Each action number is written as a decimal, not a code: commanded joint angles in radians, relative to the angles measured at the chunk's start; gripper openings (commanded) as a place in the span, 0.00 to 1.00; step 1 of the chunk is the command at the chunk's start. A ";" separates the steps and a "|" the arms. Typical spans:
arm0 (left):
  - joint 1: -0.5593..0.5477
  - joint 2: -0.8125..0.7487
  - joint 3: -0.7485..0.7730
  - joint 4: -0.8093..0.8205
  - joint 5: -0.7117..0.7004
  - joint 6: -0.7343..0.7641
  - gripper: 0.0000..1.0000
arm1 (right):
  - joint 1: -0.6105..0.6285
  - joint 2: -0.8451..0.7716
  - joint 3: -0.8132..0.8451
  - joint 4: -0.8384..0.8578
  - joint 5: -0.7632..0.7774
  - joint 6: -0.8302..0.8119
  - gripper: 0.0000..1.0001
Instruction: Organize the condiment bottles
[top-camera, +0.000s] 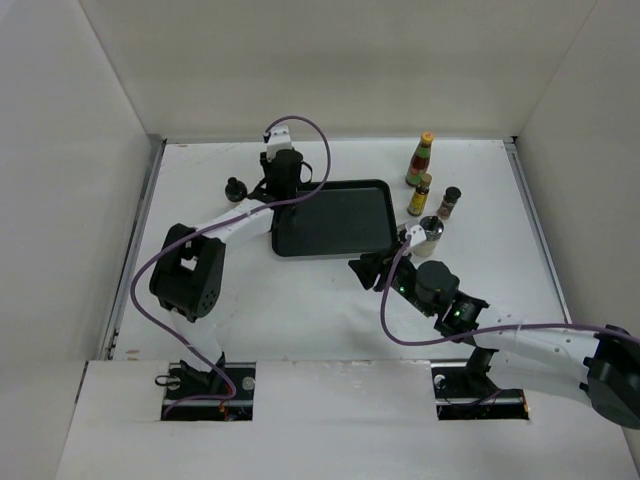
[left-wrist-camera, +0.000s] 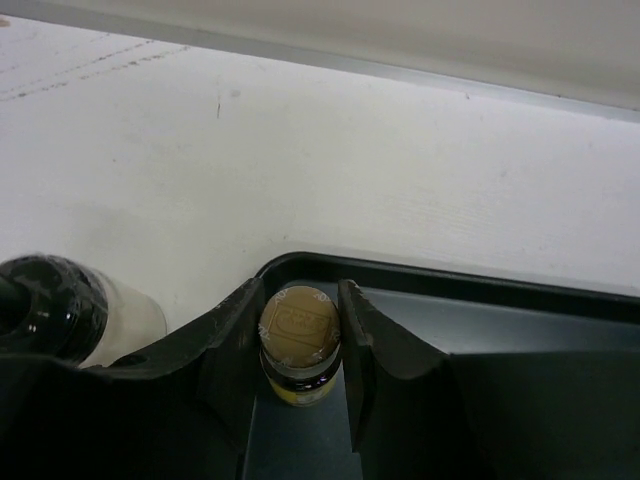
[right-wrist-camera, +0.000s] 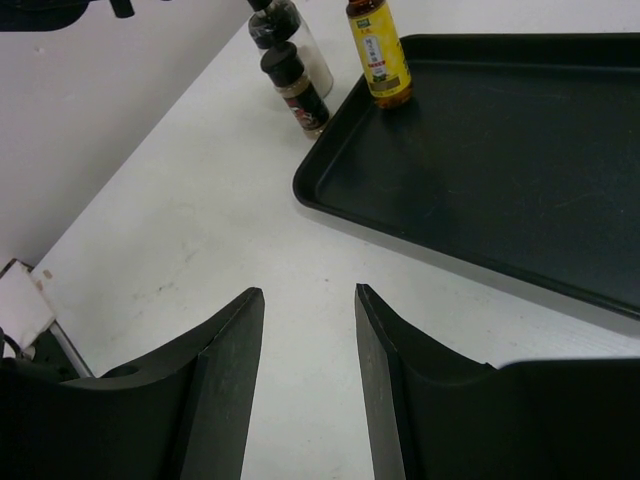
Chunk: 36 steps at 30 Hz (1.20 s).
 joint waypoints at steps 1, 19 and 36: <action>-0.001 -0.010 0.083 0.146 0.021 0.022 0.18 | -0.006 0.005 -0.001 0.033 0.008 0.006 0.48; -0.022 0.014 -0.029 0.352 -0.016 0.094 0.48 | -0.005 -0.009 -0.007 0.038 0.006 0.006 0.48; -0.058 -0.538 -0.403 0.090 -0.063 -0.004 0.74 | -0.005 -0.027 -0.009 0.027 0.014 0.008 0.50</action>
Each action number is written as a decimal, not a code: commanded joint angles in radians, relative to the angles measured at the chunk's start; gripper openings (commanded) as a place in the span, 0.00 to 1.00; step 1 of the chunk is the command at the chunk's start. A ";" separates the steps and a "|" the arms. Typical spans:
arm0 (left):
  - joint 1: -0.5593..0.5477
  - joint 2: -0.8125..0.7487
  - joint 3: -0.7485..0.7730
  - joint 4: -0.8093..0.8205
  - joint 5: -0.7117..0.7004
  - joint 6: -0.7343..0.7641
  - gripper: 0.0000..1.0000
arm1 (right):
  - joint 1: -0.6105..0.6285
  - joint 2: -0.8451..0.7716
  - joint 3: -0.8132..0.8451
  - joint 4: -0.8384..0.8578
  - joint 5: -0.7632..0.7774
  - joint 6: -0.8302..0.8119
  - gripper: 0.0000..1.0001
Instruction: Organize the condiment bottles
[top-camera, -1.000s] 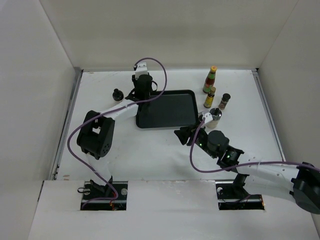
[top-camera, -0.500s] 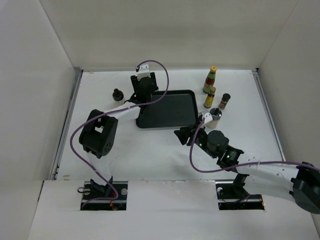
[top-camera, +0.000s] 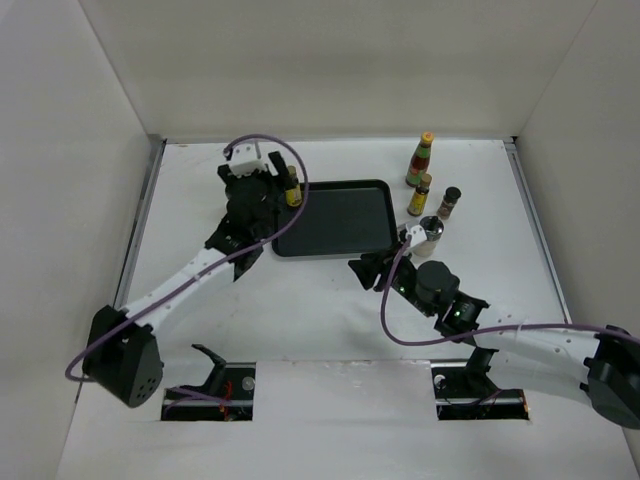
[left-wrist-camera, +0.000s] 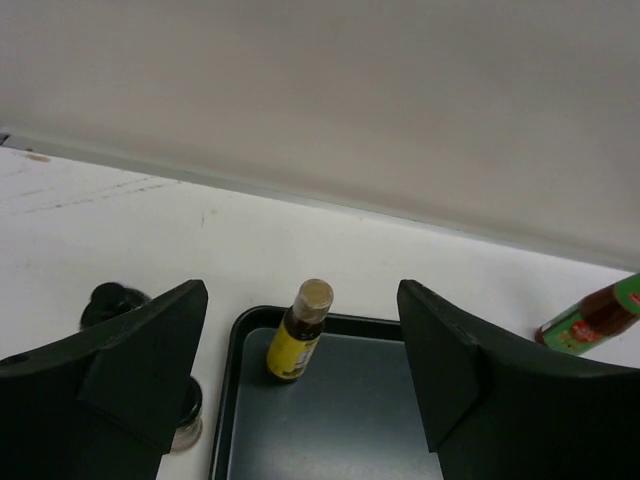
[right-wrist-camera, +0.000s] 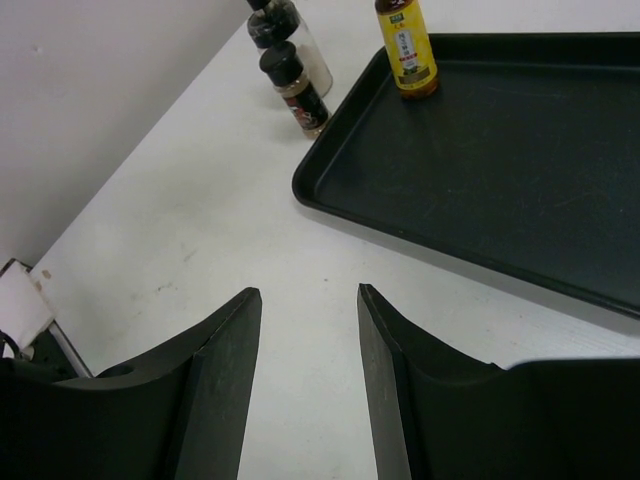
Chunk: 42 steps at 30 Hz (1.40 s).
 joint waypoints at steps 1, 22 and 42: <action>0.034 -0.050 -0.133 -0.125 -0.048 -0.082 0.72 | -0.005 -0.031 -0.010 0.028 0.013 0.009 0.50; 0.163 0.308 -0.040 -0.092 0.024 -0.124 0.67 | -0.005 0.028 0.005 0.032 0.007 0.000 0.53; 0.050 0.026 -0.146 -0.073 -0.102 -0.093 0.29 | 0.000 0.018 0.002 0.038 0.011 0.003 0.53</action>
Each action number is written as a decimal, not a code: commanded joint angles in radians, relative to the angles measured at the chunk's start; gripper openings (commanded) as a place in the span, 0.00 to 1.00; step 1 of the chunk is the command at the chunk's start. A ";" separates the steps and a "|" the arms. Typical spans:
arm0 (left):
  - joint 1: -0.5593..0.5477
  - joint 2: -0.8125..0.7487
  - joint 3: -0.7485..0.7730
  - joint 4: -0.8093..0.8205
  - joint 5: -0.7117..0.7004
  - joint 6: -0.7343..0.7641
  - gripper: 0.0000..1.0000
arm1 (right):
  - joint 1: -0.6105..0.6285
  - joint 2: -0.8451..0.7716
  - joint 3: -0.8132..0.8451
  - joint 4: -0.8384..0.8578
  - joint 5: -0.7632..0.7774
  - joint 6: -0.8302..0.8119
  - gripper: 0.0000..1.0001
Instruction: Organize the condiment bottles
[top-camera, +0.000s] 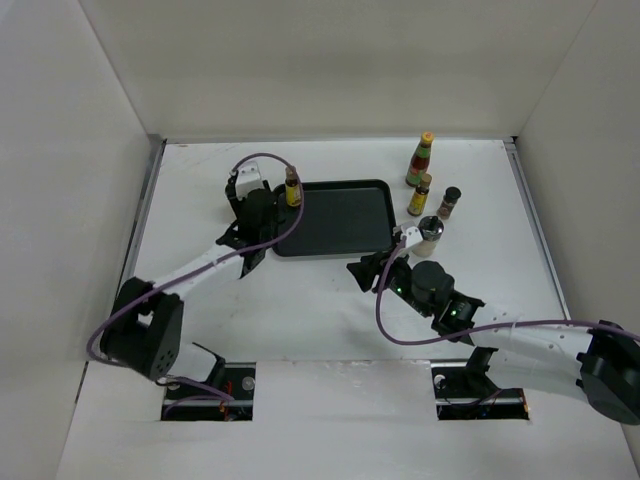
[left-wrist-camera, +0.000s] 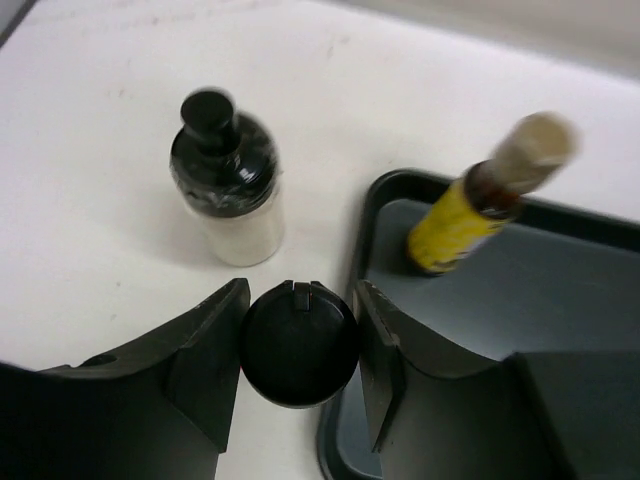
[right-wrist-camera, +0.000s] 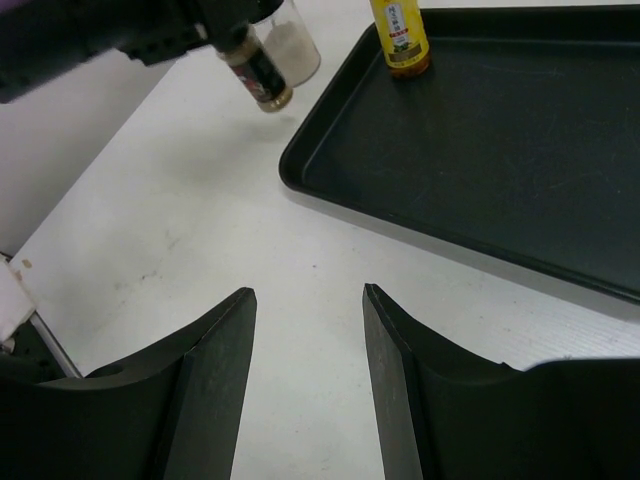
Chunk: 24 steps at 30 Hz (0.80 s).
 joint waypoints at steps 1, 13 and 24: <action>-0.072 -0.119 0.015 0.059 -0.038 0.016 0.29 | -0.005 -0.012 0.007 0.038 0.007 0.005 0.53; -0.222 0.284 0.449 0.070 0.046 0.084 0.29 | 0.003 0.022 0.020 0.040 0.001 -0.004 0.53; -0.176 0.505 0.589 0.142 0.076 0.079 0.29 | 0.007 0.031 0.022 0.043 -0.007 -0.008 0.54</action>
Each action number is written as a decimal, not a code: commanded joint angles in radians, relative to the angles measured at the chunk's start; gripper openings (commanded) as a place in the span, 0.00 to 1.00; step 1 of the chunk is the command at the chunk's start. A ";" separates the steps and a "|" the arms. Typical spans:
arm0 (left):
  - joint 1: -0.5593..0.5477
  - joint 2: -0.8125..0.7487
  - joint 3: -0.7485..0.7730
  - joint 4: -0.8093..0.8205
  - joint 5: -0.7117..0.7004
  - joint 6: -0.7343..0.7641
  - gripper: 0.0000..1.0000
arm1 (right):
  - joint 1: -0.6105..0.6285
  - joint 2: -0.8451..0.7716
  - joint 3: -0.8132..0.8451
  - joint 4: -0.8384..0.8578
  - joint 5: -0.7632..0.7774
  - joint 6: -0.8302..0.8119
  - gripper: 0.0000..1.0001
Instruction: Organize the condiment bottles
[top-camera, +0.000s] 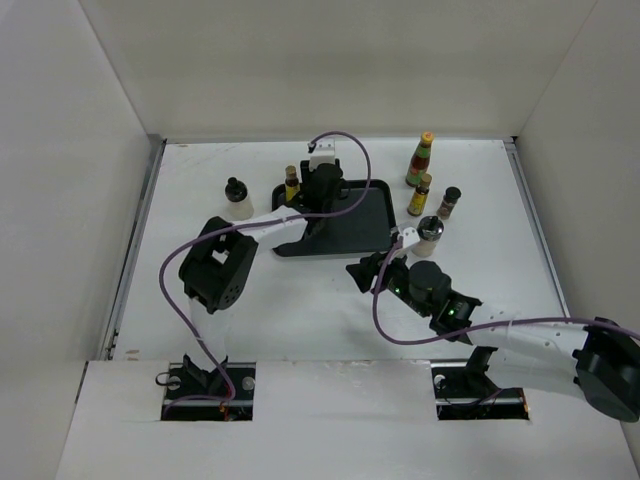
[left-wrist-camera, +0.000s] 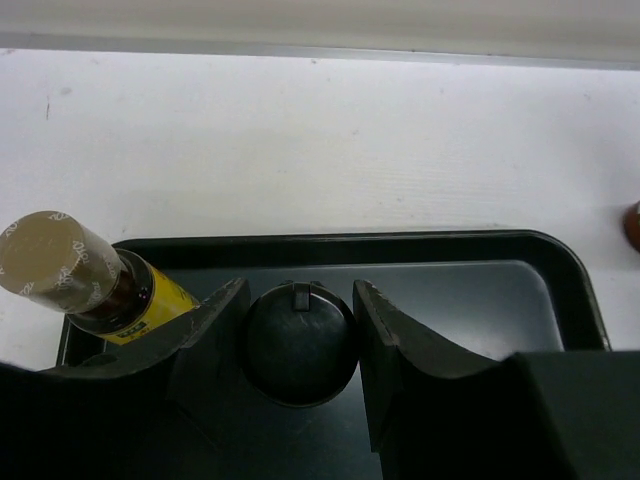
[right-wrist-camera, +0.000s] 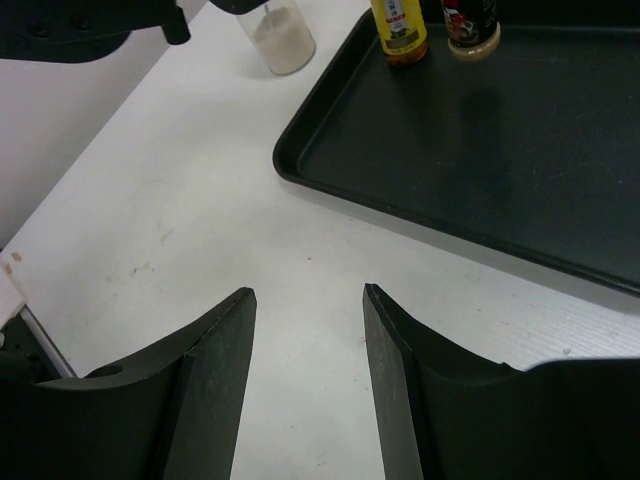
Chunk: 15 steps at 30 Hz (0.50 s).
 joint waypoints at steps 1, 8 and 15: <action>0.019 -0.006 0.052 0.102 0.007 0.011 0.29 | 0.006 0.008 0.022 0.042 -0.006 -0.008 0.54; 0.039 0.060 0.074 0.125 0.019 0.012 0.30 | 0.007 0.025 0.020 0.059 -0.009 -0.006 0.54; 0.042 0.094 0.083 0.130 0.015 0.014 0.36 | 0.007 0.013 0.016 0.060 -0.011 -0.004 0.54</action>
